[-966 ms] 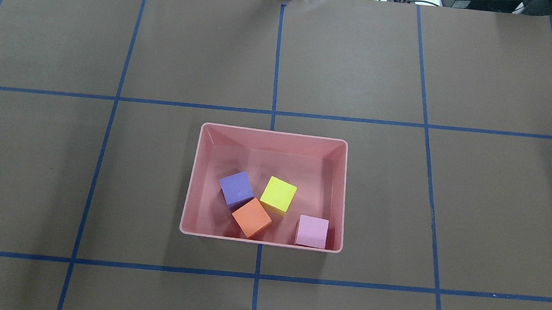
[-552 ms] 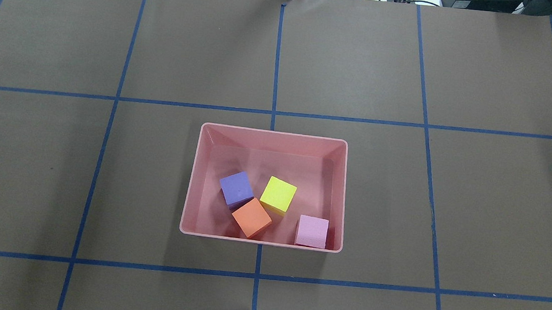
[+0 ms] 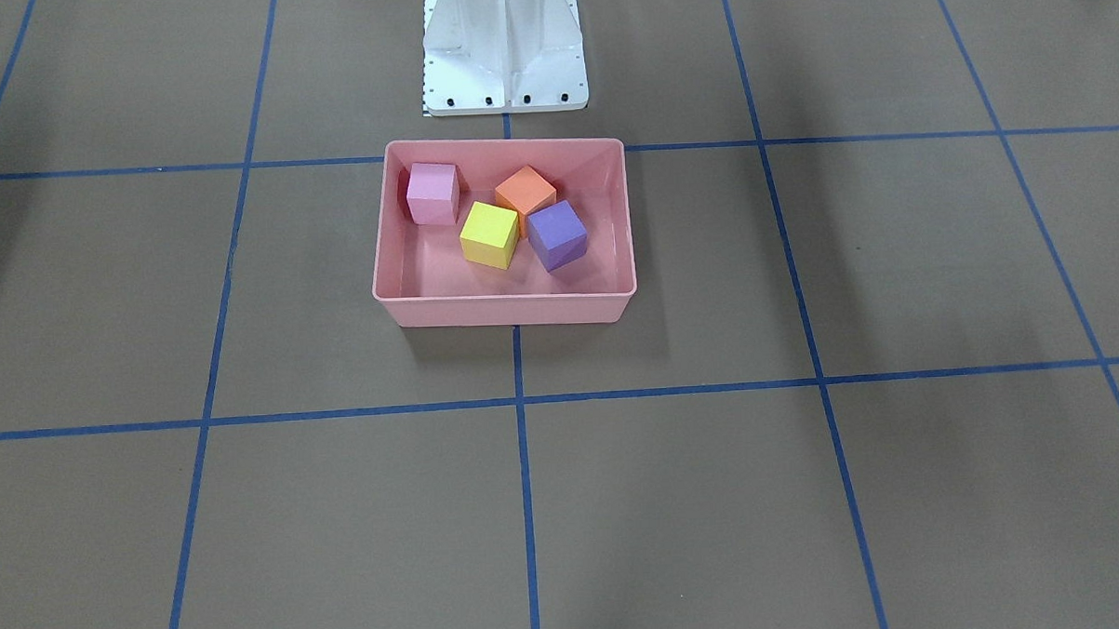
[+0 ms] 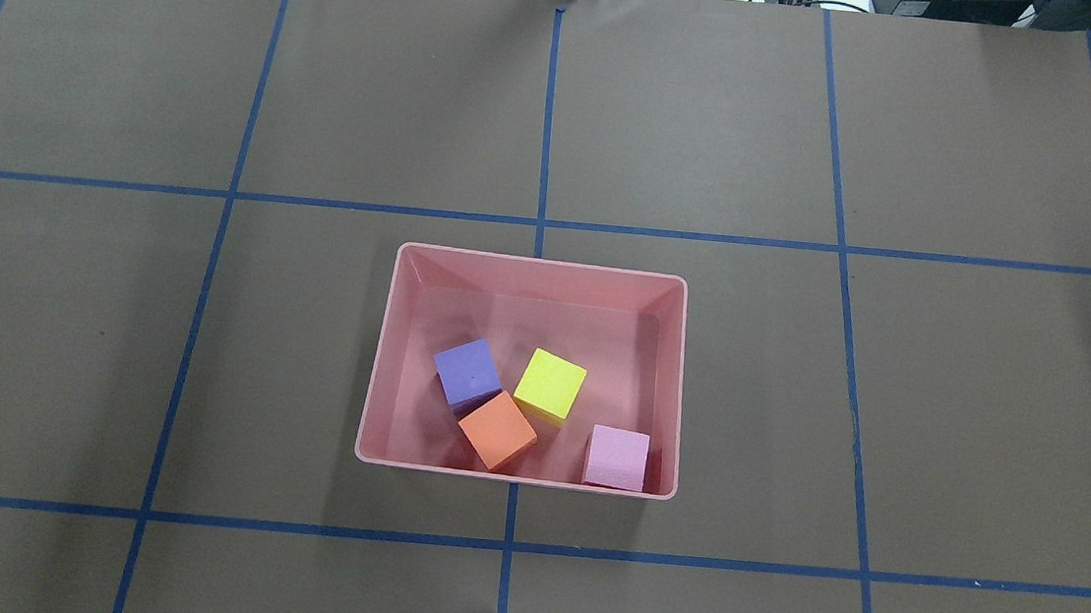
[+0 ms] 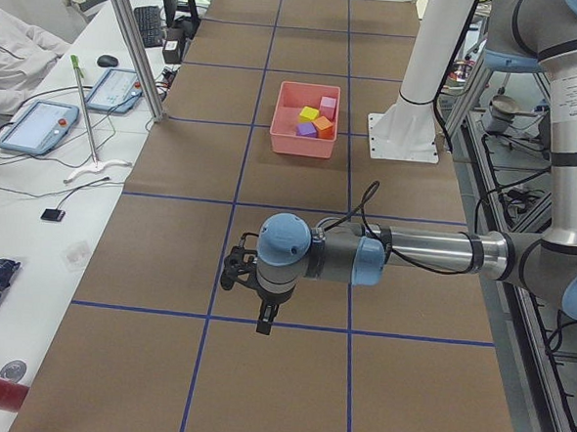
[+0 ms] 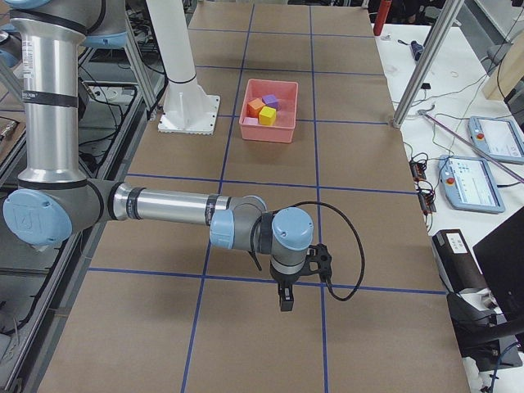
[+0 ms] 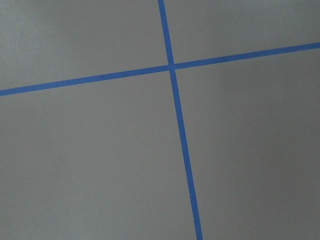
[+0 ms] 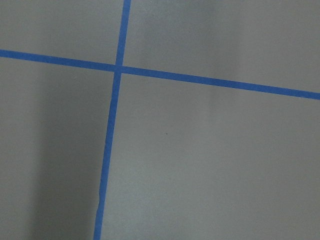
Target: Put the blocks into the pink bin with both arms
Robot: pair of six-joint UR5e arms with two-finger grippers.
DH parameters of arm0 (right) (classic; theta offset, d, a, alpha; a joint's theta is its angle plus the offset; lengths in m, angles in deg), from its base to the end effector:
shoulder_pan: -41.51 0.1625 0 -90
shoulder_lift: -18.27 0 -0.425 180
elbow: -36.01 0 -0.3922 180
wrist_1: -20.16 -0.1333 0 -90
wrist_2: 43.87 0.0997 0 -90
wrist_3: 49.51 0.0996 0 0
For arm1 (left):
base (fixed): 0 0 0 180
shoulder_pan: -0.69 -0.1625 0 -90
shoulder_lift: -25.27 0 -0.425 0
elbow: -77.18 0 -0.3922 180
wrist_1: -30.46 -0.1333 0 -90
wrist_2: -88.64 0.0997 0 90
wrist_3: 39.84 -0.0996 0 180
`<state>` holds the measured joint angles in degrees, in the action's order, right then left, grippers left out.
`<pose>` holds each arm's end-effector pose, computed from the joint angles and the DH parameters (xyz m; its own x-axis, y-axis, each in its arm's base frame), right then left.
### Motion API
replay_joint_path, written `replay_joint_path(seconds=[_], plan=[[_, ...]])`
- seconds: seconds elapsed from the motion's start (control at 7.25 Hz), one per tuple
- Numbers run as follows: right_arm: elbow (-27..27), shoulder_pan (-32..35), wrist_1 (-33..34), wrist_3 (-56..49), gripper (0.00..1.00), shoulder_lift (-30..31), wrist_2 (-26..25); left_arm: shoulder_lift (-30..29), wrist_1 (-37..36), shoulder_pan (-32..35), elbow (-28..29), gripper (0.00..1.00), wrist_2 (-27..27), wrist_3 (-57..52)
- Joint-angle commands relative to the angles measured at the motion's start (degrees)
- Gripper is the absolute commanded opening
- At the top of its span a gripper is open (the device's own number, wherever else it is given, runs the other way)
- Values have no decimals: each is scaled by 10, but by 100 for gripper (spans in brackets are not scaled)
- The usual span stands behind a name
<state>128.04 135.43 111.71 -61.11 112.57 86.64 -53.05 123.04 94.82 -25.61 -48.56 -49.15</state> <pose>0.0995 -0.4487 0.6840 0.7538 -0.1070 0.6483 0.0851 0.9942 0.0651 -0.0896 -0.4045 0.6322 0.6837 0.1592 -0.7122 -0.0393 0.9825 0.1820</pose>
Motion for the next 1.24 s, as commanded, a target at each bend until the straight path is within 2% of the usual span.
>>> replay_joint_path(seconds=[0.0, 0.28, 1.1], plan=[[3, 1, -16, -4, 100, 20, -7, 3, 0, 0, 0, 100, 0, 0], [8, 6, -40, -2, 100, 21, -7, 11, 1, 0, -1, 100, 0, 0], [9, 6, -40, -1, 100, 24, -5, 11, 1, 0, -1, 100, 0, 0]])
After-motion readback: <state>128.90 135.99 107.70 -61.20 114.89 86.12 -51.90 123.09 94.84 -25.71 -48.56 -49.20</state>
